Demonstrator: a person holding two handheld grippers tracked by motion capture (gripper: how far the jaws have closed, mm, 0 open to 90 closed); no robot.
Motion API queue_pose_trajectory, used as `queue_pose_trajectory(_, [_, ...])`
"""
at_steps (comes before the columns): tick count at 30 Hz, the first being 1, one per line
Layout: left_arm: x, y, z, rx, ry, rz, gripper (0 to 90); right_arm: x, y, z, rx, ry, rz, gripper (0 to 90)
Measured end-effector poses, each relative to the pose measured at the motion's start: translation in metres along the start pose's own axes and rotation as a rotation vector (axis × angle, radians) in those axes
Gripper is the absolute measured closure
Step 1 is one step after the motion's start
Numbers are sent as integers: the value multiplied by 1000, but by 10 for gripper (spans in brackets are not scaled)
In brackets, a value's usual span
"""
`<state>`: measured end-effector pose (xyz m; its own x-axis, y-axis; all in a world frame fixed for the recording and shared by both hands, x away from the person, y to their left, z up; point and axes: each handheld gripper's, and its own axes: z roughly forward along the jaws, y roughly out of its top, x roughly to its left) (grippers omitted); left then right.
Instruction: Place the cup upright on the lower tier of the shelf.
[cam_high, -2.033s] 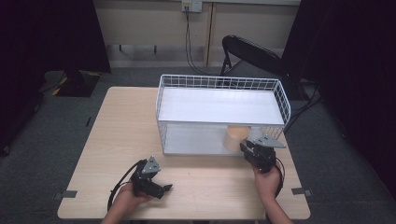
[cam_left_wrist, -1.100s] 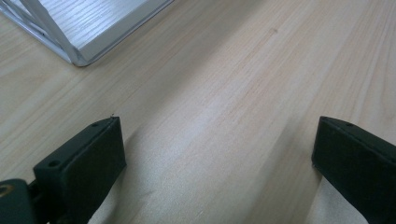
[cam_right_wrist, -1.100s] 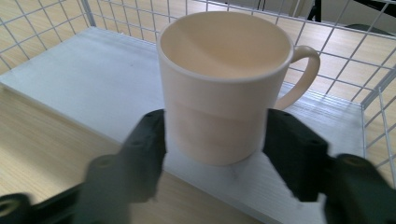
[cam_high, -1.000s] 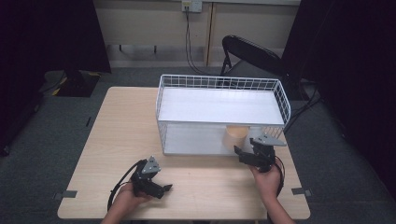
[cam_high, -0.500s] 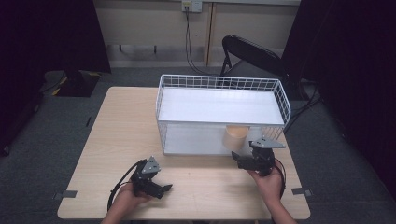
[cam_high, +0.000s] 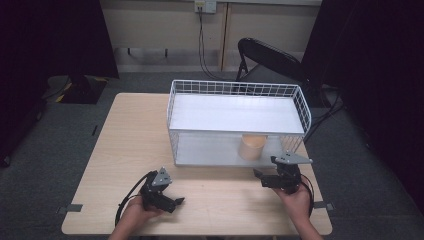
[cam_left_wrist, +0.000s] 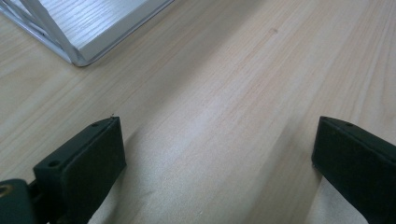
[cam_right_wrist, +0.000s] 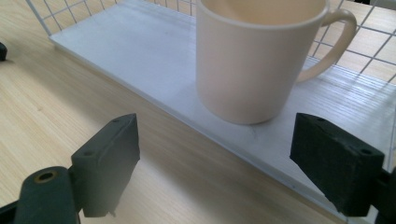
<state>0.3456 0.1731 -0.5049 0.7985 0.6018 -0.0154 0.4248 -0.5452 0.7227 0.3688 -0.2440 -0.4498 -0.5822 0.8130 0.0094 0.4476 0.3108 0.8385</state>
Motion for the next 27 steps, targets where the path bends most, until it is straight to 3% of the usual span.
queue_pose_trajectory(17, [0,0,0,1,0,1,20,-7,-14,-14,13,29,-61,154])
queue_pose_trajectory(27, [0,0,0,1,0,1,20,-12,-21,-20,18,41,-73,154])
